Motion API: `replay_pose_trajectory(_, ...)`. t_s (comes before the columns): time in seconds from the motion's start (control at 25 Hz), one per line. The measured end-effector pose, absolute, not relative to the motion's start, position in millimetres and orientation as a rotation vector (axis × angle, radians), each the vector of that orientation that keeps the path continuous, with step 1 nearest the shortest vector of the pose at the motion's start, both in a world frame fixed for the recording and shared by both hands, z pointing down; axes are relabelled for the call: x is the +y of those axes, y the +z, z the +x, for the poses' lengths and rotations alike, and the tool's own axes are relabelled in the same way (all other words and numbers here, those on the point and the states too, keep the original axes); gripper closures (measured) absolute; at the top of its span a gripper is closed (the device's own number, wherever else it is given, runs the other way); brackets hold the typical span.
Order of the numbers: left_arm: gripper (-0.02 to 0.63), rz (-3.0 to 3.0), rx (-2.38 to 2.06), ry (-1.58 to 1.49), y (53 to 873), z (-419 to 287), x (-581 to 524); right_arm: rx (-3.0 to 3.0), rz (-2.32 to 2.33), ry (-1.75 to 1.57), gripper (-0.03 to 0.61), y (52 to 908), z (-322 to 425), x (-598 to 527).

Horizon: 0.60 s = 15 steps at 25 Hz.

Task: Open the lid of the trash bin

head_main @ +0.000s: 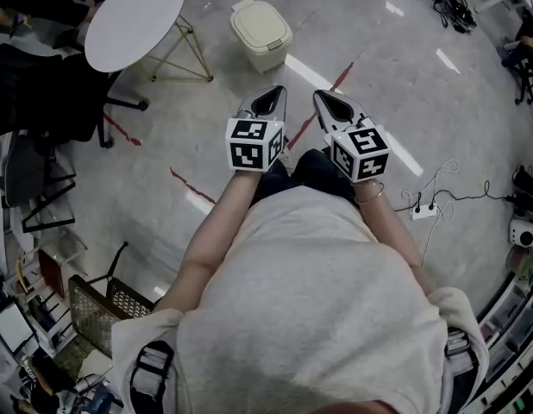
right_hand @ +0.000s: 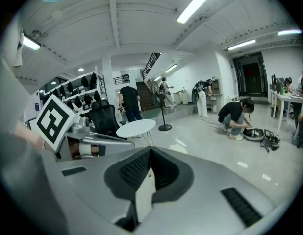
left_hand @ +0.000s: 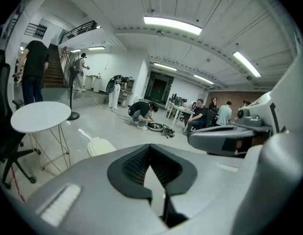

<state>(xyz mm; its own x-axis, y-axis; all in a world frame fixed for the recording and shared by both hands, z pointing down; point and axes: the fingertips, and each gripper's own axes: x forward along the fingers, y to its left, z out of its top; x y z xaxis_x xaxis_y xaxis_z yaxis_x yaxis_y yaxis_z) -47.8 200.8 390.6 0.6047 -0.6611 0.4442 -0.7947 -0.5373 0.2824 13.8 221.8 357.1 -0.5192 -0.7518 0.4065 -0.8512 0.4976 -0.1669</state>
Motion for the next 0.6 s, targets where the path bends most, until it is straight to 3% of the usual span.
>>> replay_pose_trajectory(0.6,0.604,2.272,-1.206,0.364,407,-68,131,-2.433,1.303,0.543,0.571,372,15,142)
